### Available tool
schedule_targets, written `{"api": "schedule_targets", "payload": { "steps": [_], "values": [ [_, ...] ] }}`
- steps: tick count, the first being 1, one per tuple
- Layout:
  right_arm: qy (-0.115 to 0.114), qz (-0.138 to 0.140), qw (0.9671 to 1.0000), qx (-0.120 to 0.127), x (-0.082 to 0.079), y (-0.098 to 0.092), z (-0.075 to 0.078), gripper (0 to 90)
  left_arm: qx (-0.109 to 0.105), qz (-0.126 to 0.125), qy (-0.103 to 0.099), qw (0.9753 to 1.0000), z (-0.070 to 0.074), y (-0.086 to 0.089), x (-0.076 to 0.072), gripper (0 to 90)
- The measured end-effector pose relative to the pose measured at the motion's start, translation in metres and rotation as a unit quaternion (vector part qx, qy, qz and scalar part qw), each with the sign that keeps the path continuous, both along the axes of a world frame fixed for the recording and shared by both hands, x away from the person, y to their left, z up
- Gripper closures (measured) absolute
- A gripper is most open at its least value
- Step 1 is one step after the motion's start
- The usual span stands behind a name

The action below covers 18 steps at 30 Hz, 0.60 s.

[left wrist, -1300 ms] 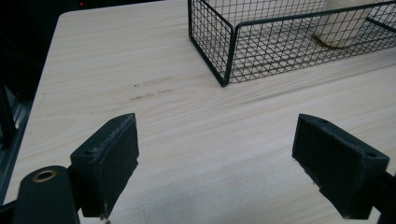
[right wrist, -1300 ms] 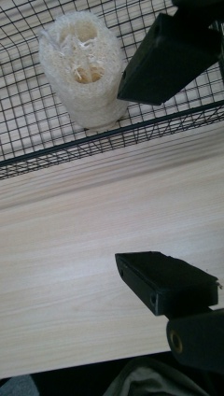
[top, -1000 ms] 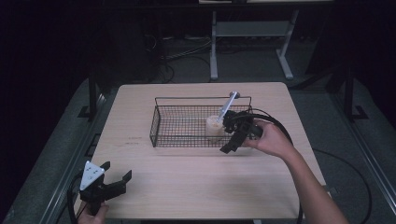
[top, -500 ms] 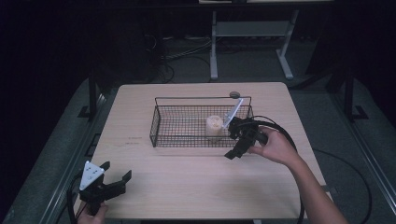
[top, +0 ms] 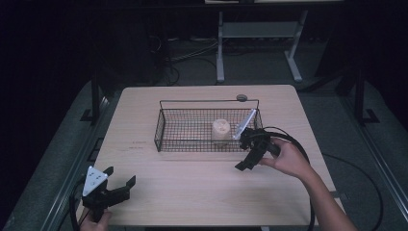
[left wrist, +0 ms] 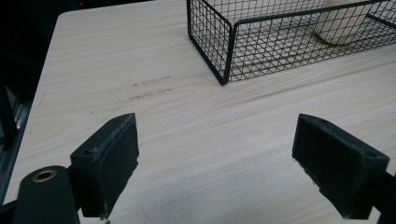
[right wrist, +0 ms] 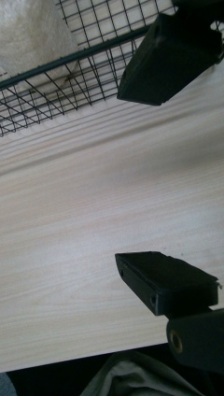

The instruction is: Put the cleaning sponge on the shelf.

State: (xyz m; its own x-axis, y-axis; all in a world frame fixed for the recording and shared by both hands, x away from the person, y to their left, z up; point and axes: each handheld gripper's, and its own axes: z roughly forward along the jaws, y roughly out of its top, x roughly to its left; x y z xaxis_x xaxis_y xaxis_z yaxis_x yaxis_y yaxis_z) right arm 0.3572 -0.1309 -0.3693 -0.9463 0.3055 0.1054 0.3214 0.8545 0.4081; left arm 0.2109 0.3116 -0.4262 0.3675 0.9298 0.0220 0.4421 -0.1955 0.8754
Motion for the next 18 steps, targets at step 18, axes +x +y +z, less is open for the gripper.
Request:
{"api": "schedule_targets", "payload": {
  "steps": [18],
  "values": [
    [0.004, -0.002, 0.9999, 0.01, -0.022, -0.013, -0.018, 17.2, 0.003, -0.001, 0.0, 1.0, 0.0, -0.001, 0.0, 13.8]
  ]
}}
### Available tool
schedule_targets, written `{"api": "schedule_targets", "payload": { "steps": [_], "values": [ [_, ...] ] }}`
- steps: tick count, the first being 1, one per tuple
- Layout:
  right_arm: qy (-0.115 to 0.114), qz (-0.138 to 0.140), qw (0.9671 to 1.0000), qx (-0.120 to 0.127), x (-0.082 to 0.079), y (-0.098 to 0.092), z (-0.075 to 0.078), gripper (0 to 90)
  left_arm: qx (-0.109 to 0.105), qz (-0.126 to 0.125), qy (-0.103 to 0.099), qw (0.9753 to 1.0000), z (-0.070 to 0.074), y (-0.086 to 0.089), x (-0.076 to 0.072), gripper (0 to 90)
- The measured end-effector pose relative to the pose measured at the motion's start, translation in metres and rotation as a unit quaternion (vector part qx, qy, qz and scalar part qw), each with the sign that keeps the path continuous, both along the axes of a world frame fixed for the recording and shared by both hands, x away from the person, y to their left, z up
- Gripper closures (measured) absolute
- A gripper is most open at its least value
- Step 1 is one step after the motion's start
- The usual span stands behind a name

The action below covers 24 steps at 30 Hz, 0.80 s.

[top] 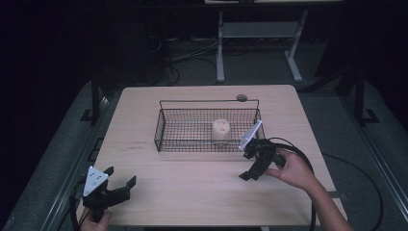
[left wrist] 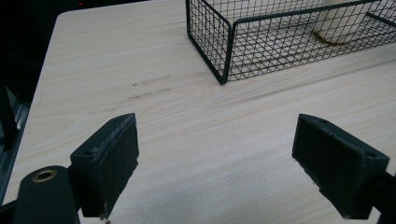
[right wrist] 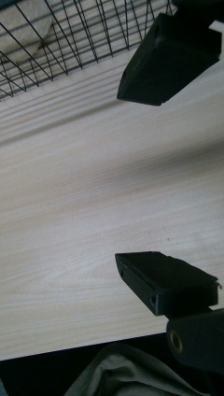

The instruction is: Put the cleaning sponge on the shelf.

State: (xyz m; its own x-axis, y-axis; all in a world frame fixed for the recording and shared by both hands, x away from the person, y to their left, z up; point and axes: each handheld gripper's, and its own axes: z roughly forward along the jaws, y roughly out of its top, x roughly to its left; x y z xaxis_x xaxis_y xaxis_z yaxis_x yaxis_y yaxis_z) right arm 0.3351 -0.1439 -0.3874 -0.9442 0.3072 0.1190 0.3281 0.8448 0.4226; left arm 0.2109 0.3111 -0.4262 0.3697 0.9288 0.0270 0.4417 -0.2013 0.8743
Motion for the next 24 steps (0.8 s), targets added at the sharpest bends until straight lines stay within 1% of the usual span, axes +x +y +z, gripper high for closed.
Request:
{"api": "schedule_targets", "payload": {
  "steps": [1, 4, 5, 7, 14, 19, 24],
  "values": [
    [0.0, 0.0, 1.0, 0.003, -0.003, -0.002, -0.003, 17.2, 0.0, 0.0, 0.0, 1.0, 0.0, 0.0, 0.0, 13.8],
    [-0.002, 0.002, 1.0, 0.0, -0.005, -0.003, -0.005, 17.1, 0.001, 0.0, 0.0, 1.0, 0.0, 0.0, 0.0, 13.8],
    [-0.001, 0.0, 1.0, 0.003, -0.008, -0.004, -0.007, 17.2, 0.001, -0.001, 0.0, 1.0, 0.0, 0.0, 0.0, 13.8],
    [-0.002, 0.001, 1.0, 0.004, -0.009, -0.005, -0.007, 17.2, 0.001, 0.0, 0.0, 1.0, 0.0, 0.0, 0.0, 13.8],
    [-0.002, -0.004, 0.9999, 0.012, -0.021, -0.014, -0.014, 17.1, 0.002, -0.001, 0.0, 1.0, -0.001, -0.001, 0.0, 13.8],
    [-0.007, -0.004, 0.9998, 0.016, -0.028, -0.018, -0.018, 17.1, 0.003, -0.002, 0.001, 1.0, -0.001, -0.003, 0.001, 13.8],
    [-0.016, 0.0, 0.9993, 0.032, -0.036, -0.019, -0.02, 17.1, 0.005, -0.003, -0.003, 1.0, 0.0, -0.005, 0.001, 13.8]
  ]
}}
